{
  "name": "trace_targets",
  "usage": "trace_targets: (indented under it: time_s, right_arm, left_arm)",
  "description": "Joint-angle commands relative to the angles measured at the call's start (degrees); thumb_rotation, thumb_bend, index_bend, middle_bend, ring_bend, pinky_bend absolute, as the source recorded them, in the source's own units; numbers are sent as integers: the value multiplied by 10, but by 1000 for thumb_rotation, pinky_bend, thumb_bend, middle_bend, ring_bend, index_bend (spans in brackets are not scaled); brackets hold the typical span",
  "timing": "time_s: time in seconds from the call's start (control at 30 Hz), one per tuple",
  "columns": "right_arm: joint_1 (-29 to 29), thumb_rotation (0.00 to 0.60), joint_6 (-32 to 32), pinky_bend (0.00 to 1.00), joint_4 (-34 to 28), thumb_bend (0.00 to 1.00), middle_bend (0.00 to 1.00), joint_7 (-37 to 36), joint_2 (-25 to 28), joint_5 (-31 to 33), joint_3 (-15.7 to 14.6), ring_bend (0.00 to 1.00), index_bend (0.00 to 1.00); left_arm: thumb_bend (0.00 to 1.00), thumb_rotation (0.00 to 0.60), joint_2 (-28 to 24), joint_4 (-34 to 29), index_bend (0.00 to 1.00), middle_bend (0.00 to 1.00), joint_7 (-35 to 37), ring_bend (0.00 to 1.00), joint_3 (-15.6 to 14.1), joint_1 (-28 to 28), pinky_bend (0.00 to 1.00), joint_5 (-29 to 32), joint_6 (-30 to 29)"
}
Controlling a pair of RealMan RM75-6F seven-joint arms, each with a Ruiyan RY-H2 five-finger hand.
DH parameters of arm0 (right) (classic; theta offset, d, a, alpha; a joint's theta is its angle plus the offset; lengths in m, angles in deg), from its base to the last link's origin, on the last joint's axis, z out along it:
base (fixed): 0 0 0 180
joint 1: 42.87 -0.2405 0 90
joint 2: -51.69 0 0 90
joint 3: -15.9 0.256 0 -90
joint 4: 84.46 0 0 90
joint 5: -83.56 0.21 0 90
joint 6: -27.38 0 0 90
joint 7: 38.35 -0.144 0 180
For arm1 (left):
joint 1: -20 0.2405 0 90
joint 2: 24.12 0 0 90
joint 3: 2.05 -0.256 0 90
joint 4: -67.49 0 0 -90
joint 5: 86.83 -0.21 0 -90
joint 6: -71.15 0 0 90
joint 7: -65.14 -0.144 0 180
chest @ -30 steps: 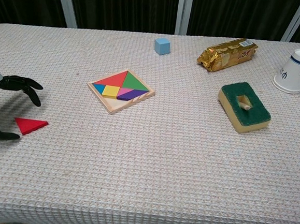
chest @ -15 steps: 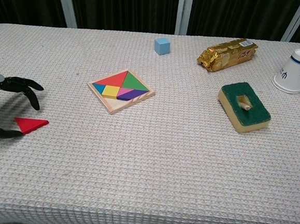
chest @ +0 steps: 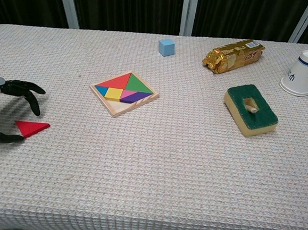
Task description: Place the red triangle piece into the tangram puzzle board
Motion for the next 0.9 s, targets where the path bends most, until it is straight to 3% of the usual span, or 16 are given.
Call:
trace_targets:
  time_s: [0.03, 0.9]
  right_arm:
    - [0, 600, 1, 0, 0, 303, 0, 0, 0, 1, 0, 0, 0]
    - [-1, 600, 2, 0, 2, 303, 0, 0, -2, 5, 2, 0, 0]
  left_arm:
    - [209, 600, 1, 0, 398, 89, 2, 0, 0, -1, 5, 1, 2]
    - [216, 600, 6, 1, 439, 89, 3, 0, -1, -6, 5, 13, 9]
